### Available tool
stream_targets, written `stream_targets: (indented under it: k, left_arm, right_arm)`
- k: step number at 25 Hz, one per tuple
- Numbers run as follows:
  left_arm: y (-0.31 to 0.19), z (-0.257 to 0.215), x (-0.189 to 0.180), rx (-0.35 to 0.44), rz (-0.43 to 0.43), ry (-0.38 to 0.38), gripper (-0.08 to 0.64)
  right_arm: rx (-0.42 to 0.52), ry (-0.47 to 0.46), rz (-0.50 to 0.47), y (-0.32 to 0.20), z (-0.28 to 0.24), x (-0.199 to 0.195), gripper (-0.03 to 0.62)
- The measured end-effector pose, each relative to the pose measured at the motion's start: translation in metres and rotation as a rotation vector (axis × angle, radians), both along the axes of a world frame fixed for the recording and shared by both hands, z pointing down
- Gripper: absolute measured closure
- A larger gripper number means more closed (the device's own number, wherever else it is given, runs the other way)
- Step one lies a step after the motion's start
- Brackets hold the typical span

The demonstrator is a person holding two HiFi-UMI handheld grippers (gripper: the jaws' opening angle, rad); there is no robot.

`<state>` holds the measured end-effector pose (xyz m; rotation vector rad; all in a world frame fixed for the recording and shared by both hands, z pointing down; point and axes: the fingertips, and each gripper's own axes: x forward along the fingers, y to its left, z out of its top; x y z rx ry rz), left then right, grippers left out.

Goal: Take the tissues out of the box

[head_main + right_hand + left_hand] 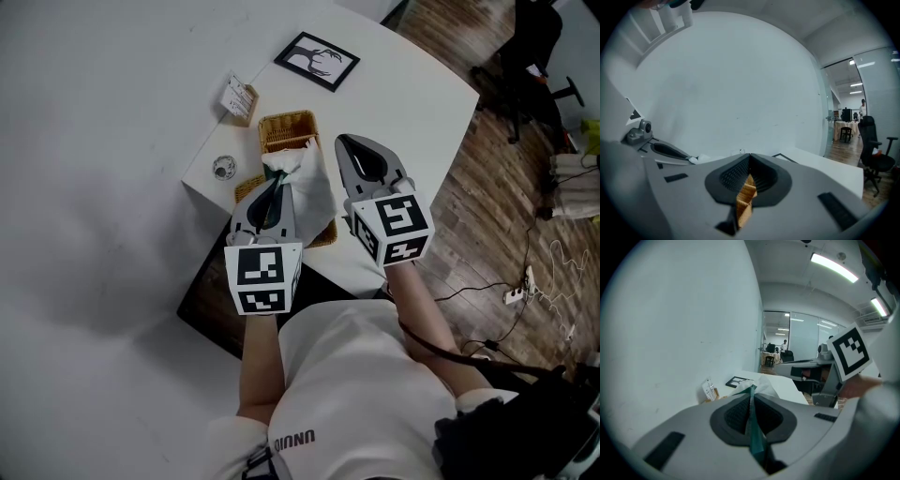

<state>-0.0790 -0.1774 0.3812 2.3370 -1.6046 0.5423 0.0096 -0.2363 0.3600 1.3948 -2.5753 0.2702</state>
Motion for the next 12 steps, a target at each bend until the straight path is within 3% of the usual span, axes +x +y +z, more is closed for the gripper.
stream_targets:
  k: [12]
  left_arm:
    - [-0.005,-0.024,-0.009,0.067,-0.014,0.036,0.538]
  right_arm:
    - [0.017,-0.002,0.004,-0.002,-0.005,0.003,0.574]
